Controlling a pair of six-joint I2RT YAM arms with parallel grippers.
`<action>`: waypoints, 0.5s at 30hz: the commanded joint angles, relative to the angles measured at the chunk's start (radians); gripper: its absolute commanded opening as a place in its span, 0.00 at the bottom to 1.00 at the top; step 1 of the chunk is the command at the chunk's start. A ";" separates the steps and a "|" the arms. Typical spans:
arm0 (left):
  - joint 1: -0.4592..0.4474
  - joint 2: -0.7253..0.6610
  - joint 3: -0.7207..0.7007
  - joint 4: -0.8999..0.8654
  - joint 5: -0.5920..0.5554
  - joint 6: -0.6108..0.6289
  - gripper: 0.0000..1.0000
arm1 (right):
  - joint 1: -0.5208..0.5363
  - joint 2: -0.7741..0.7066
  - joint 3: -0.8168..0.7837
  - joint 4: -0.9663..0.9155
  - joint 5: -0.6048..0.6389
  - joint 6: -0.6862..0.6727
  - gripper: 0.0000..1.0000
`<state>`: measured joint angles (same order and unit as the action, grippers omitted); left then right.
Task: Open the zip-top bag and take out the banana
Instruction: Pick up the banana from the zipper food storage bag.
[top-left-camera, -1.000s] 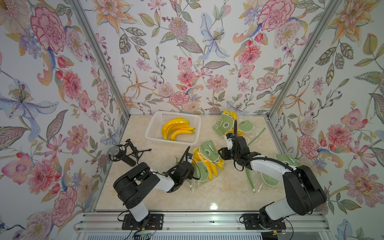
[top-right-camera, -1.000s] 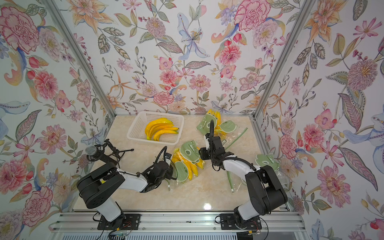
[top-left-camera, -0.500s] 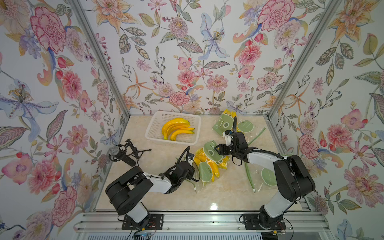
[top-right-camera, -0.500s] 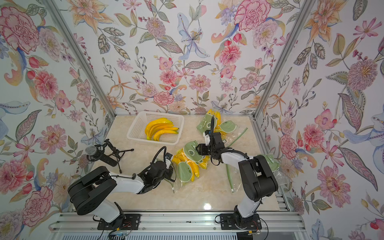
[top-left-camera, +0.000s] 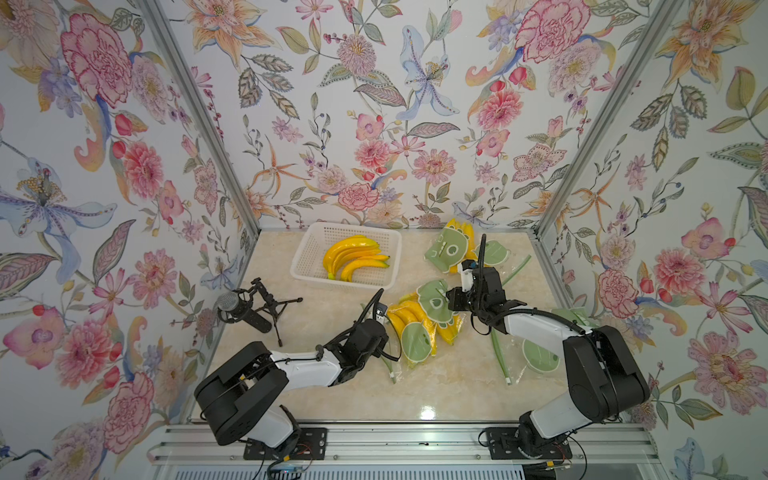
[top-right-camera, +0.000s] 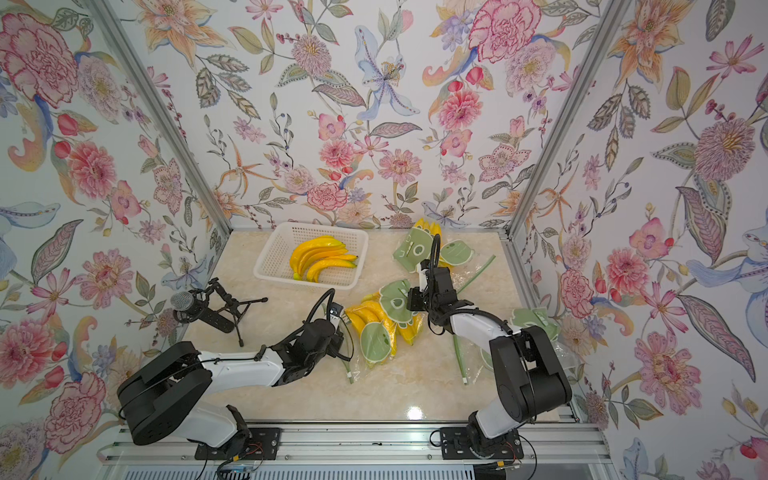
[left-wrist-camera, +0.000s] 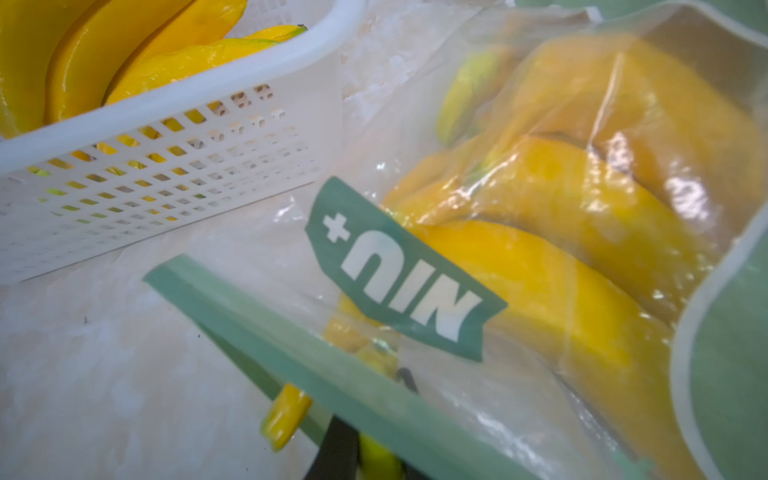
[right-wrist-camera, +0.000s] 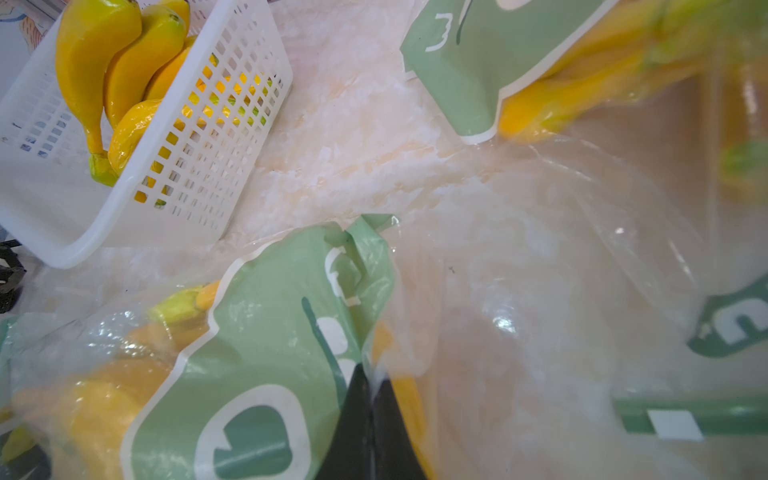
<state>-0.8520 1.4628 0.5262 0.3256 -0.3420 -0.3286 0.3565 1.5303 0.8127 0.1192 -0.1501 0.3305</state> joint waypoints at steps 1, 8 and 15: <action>-0.007 -0.058 0.032 -0.135 -0.101 -0.003 0.02 | -0.005 -0.050 -0.026 0.002 0.074 0.032 0.00; -0.012 -0.129 0.044 -0.229 -0.087 -0.014 0.02 | 0.007 -0.108 -0.070 -0.001 0.158 0.157 0.00; -0.012 -0.105 0.029 -0.271 -0.013 -0.083 0.02 | 0.009 -0.095 -0.078 -0.028 0.203 0.191 0.00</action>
<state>-0.8539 1.3449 0.5438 0.0986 -0.3870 -0.3573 0.3595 1.4433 0.7490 0.1028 0.0132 0.4782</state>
